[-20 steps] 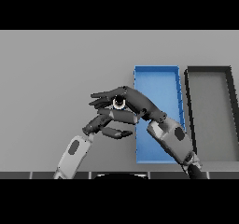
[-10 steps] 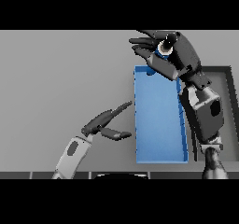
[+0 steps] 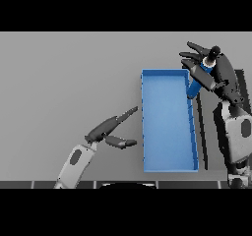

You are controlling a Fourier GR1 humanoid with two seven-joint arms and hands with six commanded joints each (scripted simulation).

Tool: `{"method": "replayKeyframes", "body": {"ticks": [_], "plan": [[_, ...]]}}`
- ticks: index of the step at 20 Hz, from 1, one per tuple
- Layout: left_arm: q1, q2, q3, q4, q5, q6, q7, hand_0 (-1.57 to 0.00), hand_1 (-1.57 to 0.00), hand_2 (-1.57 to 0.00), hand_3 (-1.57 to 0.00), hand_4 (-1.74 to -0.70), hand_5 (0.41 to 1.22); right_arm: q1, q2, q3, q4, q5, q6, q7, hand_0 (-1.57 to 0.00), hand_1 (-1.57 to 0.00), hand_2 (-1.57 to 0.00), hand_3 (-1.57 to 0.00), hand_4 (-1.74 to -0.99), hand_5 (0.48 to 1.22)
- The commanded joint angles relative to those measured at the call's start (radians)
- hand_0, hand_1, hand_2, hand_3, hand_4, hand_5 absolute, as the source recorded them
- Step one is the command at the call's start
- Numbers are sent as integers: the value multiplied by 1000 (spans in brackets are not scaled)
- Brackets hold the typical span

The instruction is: Pick up the blue pipe and place it into the blue bin.

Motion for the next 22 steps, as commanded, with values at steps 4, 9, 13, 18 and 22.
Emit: {"method": "replayKeyframes", "body": {"ticks": [4, 9, 13, 18, 22], "plan": [[18, -10, -4, 1, 7, 4, 2, 1, 1, 1, 1, -878, 423, 201, -14, 45, -69, 7, -78, 0, -1571, -1571, -1571, -1571, -1741, 1221], [23, -8, -8, -8, 9, 4, 11, 1, 1, 1, 1, -884, 425, 374, -178, 191, -125, -53, -317, 0, -1571, -1571, -1571, -1571, -1741, 1221], [18, 1, -6, -20, 12, 0, 13, 1, 1, 1, 1, -886, 420, 405, -297, 356, -109, -121, -493, 0, -1571, -1571, -1571, -1127, -1741, 1221], [25, 6, -8, -20, 8, 0, 2, 1, 1, 1, 1, -881, 422, 347, -394, 514, -46, -154, -617, -16, -1172, -1069, -1071, -630, -1592, 1221], [29, -6, -20, -25, 3, 5, 15, 1, 1, 1, 1, -878, 428, 273, -464, 636, 0, -200, -570, -18, -479, -437, -438, -258, -1275, 1186]]}}
